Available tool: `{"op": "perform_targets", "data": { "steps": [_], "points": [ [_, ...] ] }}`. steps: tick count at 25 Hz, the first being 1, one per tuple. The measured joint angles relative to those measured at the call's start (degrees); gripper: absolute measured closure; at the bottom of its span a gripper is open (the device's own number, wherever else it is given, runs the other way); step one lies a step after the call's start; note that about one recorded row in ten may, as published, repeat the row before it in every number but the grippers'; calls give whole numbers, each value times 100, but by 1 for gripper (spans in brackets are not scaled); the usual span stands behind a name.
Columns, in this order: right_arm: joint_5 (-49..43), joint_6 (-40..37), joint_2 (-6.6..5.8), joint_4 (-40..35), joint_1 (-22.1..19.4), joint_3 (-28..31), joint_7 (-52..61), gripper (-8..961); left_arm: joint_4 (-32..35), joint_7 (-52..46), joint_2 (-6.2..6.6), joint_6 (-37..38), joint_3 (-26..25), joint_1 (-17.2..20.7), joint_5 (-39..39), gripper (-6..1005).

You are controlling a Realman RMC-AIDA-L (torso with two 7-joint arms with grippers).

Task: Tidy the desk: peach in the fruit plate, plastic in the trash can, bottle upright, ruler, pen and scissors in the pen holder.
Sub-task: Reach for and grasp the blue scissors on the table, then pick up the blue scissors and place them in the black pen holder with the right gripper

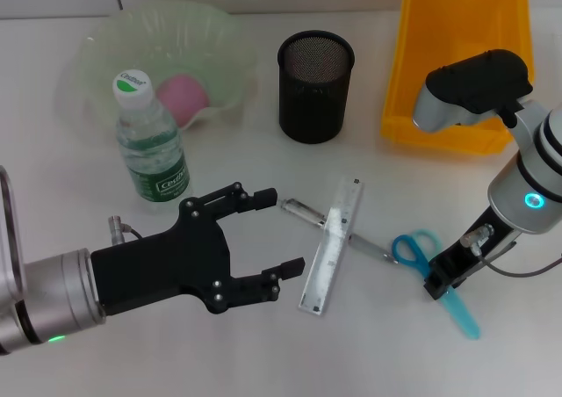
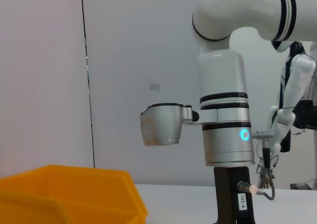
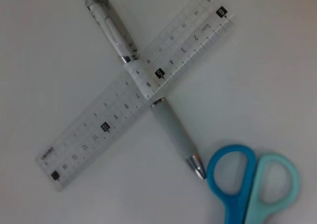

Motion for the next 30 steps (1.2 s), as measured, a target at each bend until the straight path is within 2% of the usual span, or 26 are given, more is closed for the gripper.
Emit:
{"op": "perform_targets", "data": {
  "steps": [6, 8, 12, 16, 22, 26, 30],
  "points": [
    [1, 60, -3, 113, 28, -23, 0, 633, -182, 9, -1, 6, 0, -133, 0, 200],
    [-14, 63, -3, 115, 20, -16, 0, 742, -186, 41, -1, 7, 1, -143, 0, 200],
    [-143, 47, 10, -14, -94, 89, 0, 742, -186, 66, 0, 11, 0, -162, -48, 200],
    [-221, 20, 0, -462, -342, 394, -1, 743, -186, 67, 0, 12, 0, -165, -56, 200],
    [-295, -221, -27, -1658, -787, 889, -16, 743, -171, 69, -1, 20, 0, -182, -79, 200],
    [-179, -267, -39, -3013, -1169, 1391, -28, 743, -179, 122, 14, 71, -13, -167, -261, 200],
    [339, 284, -37, -4162, -1493, 1834, -180, 743, -185, 152, 25, 110, -155, -132, -284, 200]
  ]
}}
